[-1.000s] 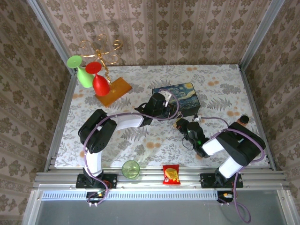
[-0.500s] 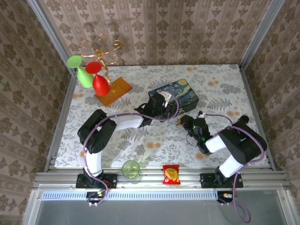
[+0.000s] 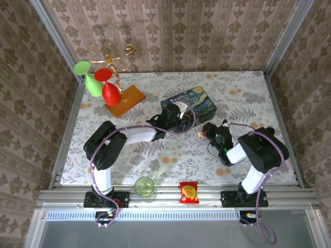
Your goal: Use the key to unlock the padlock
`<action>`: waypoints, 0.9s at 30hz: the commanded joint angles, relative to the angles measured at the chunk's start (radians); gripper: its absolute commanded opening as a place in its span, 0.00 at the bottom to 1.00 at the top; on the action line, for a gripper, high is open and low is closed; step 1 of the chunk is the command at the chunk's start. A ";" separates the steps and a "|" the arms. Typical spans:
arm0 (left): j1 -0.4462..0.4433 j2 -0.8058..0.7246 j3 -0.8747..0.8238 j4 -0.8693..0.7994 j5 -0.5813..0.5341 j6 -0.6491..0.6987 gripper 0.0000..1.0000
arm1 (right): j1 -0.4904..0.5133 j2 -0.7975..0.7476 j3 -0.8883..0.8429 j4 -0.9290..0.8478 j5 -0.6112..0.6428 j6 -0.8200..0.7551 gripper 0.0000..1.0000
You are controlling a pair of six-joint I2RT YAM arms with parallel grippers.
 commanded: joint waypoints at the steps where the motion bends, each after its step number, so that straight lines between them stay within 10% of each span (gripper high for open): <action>1: 0.020 0.046 -0.064 -0.310 -0.029 0.008 0.24 | -0.036 -0.168 0.085 -0.440 -0.074 -0.266 0.04; 5: 0.020 0.031 -0.053 -0.319 -0.017 0.005 0.28 | -0.092 -0.249 0.192 -0.809 -0.214 -0.496 0.23; 12: 0.020 0.001 -0.020 -0.343 0.005 0.002 0.34 | -0.126 -0.142 0.241 -0.888 -0.429 -0.622 0.40; 27: 0.003 -0.081 0.089 -0.585 -0.107 0.149 0.59 | 0.004 -0.077 0.300 -0.884 -0.328 -0.741 0.46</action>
